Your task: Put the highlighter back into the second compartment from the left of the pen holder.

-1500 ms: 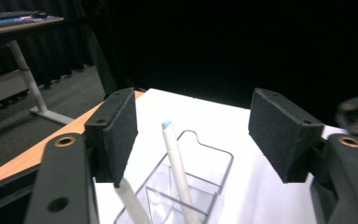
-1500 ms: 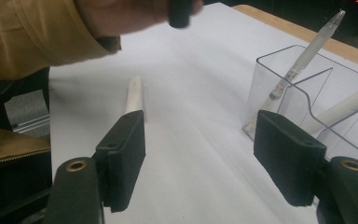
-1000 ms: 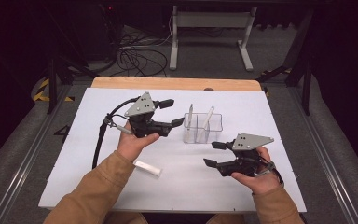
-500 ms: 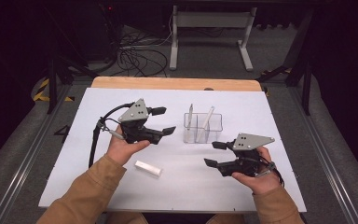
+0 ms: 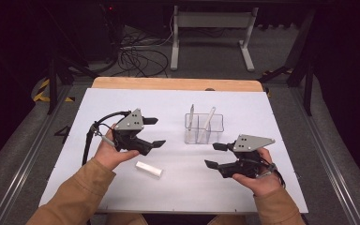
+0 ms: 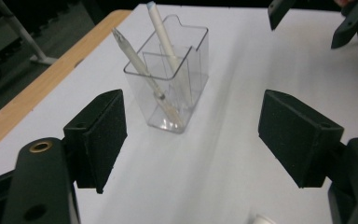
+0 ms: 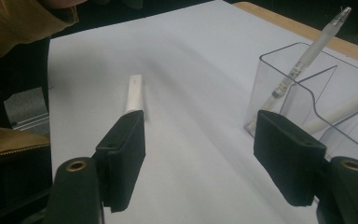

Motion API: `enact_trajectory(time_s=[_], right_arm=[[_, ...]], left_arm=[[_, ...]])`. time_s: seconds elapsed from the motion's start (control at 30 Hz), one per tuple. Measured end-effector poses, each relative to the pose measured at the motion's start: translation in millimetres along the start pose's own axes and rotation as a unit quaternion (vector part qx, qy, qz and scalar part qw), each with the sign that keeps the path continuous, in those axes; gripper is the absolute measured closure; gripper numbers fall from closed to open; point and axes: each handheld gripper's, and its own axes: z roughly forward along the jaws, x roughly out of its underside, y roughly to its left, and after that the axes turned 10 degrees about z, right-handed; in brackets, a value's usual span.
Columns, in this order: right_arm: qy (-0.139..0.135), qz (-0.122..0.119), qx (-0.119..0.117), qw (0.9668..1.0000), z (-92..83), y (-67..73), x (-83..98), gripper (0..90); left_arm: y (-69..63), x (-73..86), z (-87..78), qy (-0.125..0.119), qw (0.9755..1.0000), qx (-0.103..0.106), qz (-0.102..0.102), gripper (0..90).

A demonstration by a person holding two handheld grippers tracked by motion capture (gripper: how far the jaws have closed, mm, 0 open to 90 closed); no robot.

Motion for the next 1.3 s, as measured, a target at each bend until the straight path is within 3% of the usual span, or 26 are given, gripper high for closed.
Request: enact_trajectory(time_s=[0.17, 0.37, 0.77, 1.0, 1.3], right_arm=[[-0.001, 0.001, 0.000, 1.0000, -0.8, 0.0, 0.1, 34.9], [0.001, 0.001, 0.001, 1.0000, -0.5, 0.3, 0.4, 34.9], [0.002, 0.001, 0.000, 1.0000, -0.5, 0.3, 0.4, 34.9], [0.003, 0.002, 0.000, 1.0000, 0.4, 0.3, 0.7, 34.9], [0.002, 0.002, -0.001, 1.0000, -0.2, 0.3, 0.6, 34.9]], left_arm=[[-1.7, 3.2, -0.7, 0.029, 0.9993, 0.014, 0.018, 23.1], [-5.0, 6.7, 2.9, 0.069, 0.9964, 0.031, 0.040, 22.1], [-10.2, 19.1, 11.5, 0.113, 0.9893, 0.077, 0.050, 22.1], [-13.0, 26.2, 18.6, 0.139, 0.9833, 0.099, 0.062, 23.9], [-17.3, 32.9, 28.8, 0.176, 0.9727, 0.127, 0.083, 27.1]])
